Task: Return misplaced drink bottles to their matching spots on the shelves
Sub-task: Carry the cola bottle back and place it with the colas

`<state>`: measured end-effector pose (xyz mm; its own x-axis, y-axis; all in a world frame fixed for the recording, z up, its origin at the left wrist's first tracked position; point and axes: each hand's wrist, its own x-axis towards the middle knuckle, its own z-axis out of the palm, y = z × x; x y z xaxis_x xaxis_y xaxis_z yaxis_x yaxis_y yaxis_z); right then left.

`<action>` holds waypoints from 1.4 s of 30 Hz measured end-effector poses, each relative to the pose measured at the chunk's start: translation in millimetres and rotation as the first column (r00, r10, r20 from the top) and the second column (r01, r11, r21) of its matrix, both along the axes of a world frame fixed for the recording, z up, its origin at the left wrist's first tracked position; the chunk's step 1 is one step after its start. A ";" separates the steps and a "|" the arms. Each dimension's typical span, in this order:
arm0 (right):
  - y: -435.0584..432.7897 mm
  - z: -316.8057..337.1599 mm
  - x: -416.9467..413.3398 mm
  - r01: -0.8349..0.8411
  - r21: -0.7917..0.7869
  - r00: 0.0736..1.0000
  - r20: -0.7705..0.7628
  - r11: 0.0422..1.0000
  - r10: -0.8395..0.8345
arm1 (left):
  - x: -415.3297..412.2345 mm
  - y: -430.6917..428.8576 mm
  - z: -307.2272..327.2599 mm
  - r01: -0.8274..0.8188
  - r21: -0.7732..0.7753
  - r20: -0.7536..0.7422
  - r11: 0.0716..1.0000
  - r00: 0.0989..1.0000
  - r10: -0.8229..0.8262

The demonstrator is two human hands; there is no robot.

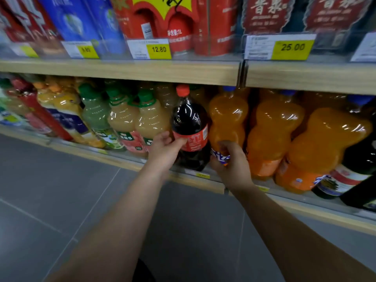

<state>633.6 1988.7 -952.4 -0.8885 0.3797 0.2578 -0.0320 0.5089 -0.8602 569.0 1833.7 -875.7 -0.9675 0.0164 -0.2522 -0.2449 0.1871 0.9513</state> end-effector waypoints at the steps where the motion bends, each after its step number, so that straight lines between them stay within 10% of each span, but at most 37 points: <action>1: -8.4 -2.8 -5.2 0.016 0.002 1.000 0.023 1.000 -0.016 | -9.1 -2.9 -5.3 -0.003 0.002 0.006 1.000 1.000 0.003; 17: -54.3 -12.3 -37.6 0.179 0.103 0.972 0.139 0.979 -0.192 | -66.1 15.0 -24.8 0.227 -0.017 -0.406 0.974 0.889 -0.215; 29: -65.3 -36.1 -44.8 0.138 0.061 0.981 0.127 0.989 -0.145 | -59.4 -23.5 -35.3 0.246 -0.228 -0.437 0.942 0.839 -0.325; 42: -80.6 -29.5 -71.2 -0.025 -0.049 1.000 -0.006 0.999 0.024 | -40.6 -63.0 -3.6 0.132 -0.121 -0.431 0.984 0.886 -0.172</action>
